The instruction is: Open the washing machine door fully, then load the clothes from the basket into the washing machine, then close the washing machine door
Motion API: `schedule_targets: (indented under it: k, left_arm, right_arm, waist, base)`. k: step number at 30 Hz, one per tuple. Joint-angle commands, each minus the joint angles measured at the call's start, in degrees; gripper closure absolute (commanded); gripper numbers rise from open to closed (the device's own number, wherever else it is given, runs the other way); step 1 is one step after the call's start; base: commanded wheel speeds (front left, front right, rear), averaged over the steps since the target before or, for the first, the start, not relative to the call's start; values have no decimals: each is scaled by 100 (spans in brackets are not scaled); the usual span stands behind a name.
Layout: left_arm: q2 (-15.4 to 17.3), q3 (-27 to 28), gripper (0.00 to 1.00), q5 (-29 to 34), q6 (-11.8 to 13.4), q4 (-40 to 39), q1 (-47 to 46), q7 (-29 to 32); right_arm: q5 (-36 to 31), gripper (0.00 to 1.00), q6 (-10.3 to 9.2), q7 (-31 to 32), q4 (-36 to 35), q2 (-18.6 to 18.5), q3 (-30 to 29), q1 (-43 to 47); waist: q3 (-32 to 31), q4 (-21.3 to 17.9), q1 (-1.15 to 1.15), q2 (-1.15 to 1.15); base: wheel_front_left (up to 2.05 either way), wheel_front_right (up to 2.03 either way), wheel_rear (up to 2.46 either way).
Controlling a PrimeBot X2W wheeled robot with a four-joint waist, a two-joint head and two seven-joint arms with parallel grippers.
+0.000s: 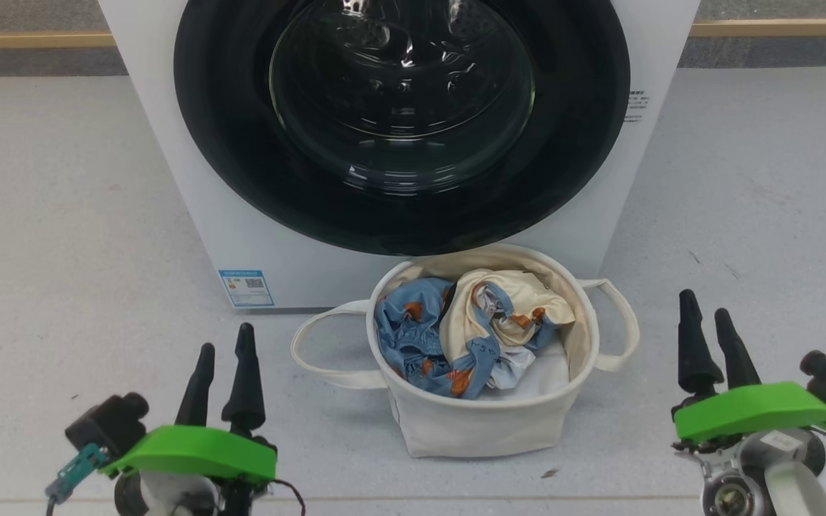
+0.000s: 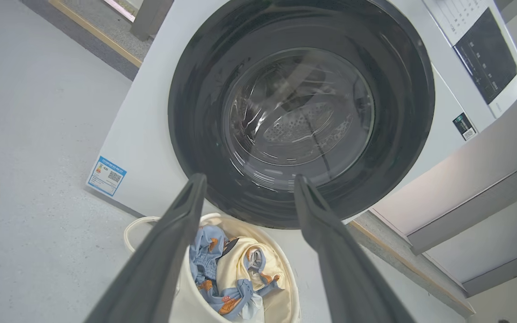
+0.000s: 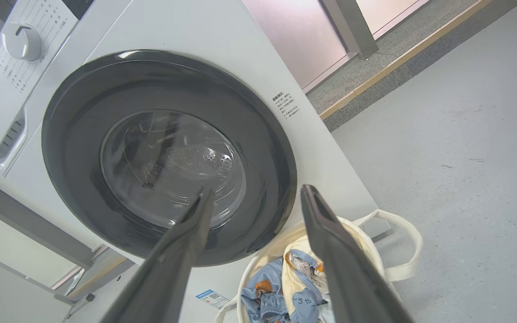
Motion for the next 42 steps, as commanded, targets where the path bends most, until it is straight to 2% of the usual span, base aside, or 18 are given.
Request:
schedule_targets:
  k: [1, 13, 19, 25, 34, 42]
  left_arm:
    - [61, 40, 0, 251, 49, -204, -322, -81]
    - [104, -376, 0, 1294, 322, 196, -421, -282]
    - [93, -544, 0, 1542, 359, 741, -501, -382]
    - [86, -682, 0, 1823, 460, 930, -608, -466]
    - [81, -911, 0, 2178, 558, 1479, -778, -617]
    - [81, -892, 0, 2526, 829, 1091, -847, -751]
  right_arm:
    - [-227, 0, 15, -80, -161, -78, 112, -339]
    - [-1219, 0, 17, -281, 111, 7, 197, -388]
    - [-1581, 0, 18, -382, 253, 39, 152, -376]
    - [-1960, 0, 19, -466, 340, 52, 83, -336]
    - [-2666, 0, 21, -617, 903, 57, 166, -386]
    - [-3157, 0, 23, -750, 805, 55, 279, -515]
  waist:
    - [-4, 4, 0, 0]
    - [-1, 24, 0, 0]
    - [-13, 44, 0, 0]
    - [-1, 52, 0, 0]
    - [-5, 34, 0, 0]
    - [17, 38, 0, 0]
  base:
    - [0, 0, 0]
    - [0, 0, 0]
    - [0, 0, 0]
    - [0, 0, 0]
    - [0, 0, 0]
    - [0, 0, 0]
